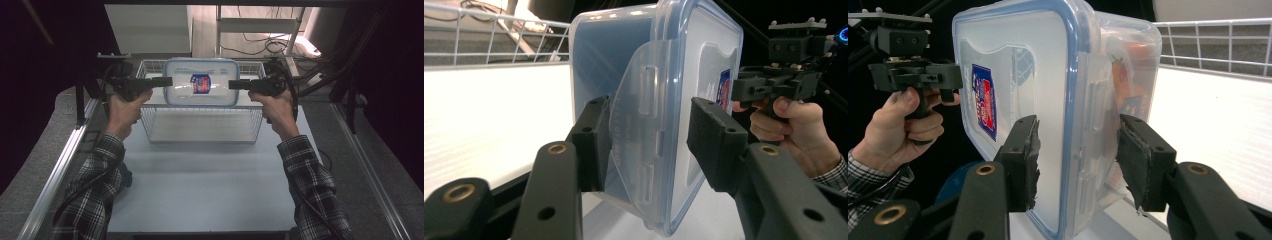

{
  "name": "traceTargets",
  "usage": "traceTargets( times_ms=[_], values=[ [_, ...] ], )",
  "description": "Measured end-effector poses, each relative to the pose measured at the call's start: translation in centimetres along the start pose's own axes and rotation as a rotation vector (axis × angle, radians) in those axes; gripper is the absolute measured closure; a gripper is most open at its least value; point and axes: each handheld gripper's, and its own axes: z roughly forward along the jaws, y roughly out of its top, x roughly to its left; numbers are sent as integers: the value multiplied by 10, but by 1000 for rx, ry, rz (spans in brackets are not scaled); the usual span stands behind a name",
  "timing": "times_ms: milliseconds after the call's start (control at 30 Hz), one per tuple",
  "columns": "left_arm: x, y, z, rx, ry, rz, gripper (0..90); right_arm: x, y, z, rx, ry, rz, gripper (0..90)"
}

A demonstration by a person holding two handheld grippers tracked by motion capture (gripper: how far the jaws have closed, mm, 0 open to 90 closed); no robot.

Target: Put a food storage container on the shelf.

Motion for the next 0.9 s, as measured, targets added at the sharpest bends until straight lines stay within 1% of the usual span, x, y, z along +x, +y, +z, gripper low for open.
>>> traceTargets(
  times_ms=[33,200,367,433,600,633,667,700,733,800,833,867,900],
  values=[
    [3,-1,3,8,6,-13,522,-3,0,2,5,-11,1,525],
    [8,-3,6,9,6,-27,518,-5,0,5,17,-20,13,524],
    [12,-3,10,20,15,-31,517,-11,-1,9,28,-25,30,520],
    [13,-2,11,12,15,-32,517,-13,-1,10,23,-22,38,518],
    [14,0,13,16,20,-31,514,-16,0,11,19,-25,44,514],
    [14,0,15,16,29,-18,510,-17,1,12,16,-27,47,509],
    [14,0,15,16,29,-18,503,-17,1,12,16,-27,47,509],
    [13,0,16,15,46,-1,492,-18,1,13,9,-29,47,503],
    [13,0,16,15,46,-1,480,-18,1,13,9,-29,47,503],
    [12,1,18,24,65,21,464,-18,2,14,7,-36,40,495],
    [10,2,21,37,88,38,426,-16,2,15,13,-55,24,484],
    [10,2,21,37,88,38,417,-16,2,15,13,-55,24,484],
    [9,3,23,42,102,47,411,-15,2,16,14,-65,17,476]
  ],
)
